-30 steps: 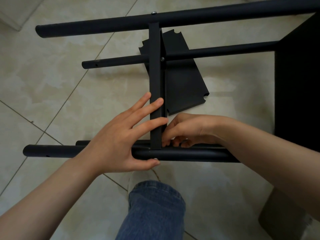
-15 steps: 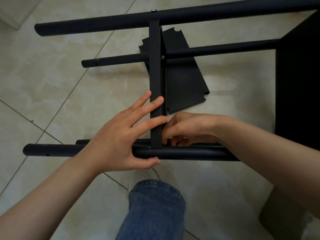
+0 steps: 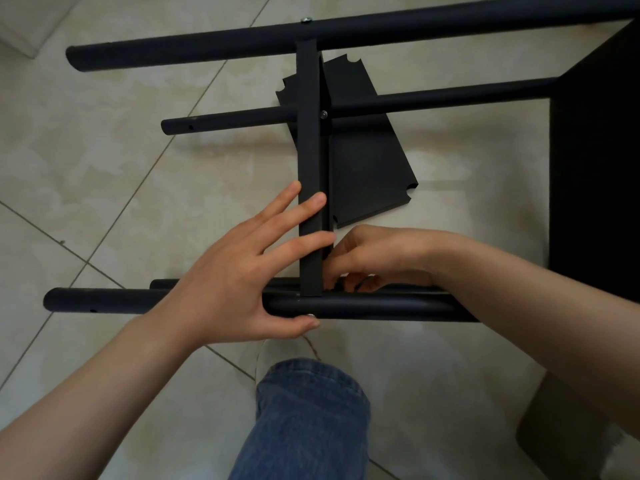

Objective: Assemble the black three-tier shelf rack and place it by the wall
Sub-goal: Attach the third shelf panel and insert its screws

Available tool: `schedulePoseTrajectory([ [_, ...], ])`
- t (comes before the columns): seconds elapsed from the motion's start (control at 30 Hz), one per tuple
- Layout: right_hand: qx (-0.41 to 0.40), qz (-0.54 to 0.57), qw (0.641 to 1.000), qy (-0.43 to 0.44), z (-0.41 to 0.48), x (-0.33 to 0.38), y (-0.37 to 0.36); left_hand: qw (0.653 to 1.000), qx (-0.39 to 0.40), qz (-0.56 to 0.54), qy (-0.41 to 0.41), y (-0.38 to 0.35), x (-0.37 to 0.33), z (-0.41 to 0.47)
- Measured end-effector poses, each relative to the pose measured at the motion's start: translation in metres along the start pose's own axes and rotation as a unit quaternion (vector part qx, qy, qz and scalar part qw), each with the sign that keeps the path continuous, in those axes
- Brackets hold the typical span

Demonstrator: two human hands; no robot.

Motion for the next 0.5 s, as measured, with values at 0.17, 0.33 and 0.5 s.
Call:
schedulePoseTrajectory([
  [0.17, -0.003, -0.002, 1.0, 0.01, -0.0007, 0.0007, 0.0003, 1.0, 0.002, 0.003, -0.003, -0.0005, 0.0001, 0.0003],
  [0.33, 0.003, 0.001, 1.0, 0.02, 0.0, 0.0016, -0.002, 1.0, 0.0, 0.002, -0.003, -0.0002, -0.0002, 0.0001],
  [0.5, -0.028, 0.002, 0.999, 0.029, 0.0002, 0.0029, 0.0038, 1.0, 0.001, -0.002, -0.001, 0.0009, -0.0001, 0.0001],
])
Point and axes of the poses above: each hand's wrist, its own z-axis towards the middle knuckle, its own y-axis out of the back of the hand, x = y × z, the point moved 4 cm from there along z, towards the middle knuckle, and after that the axes turned 14 degrees about y, right-handed, at the moved point
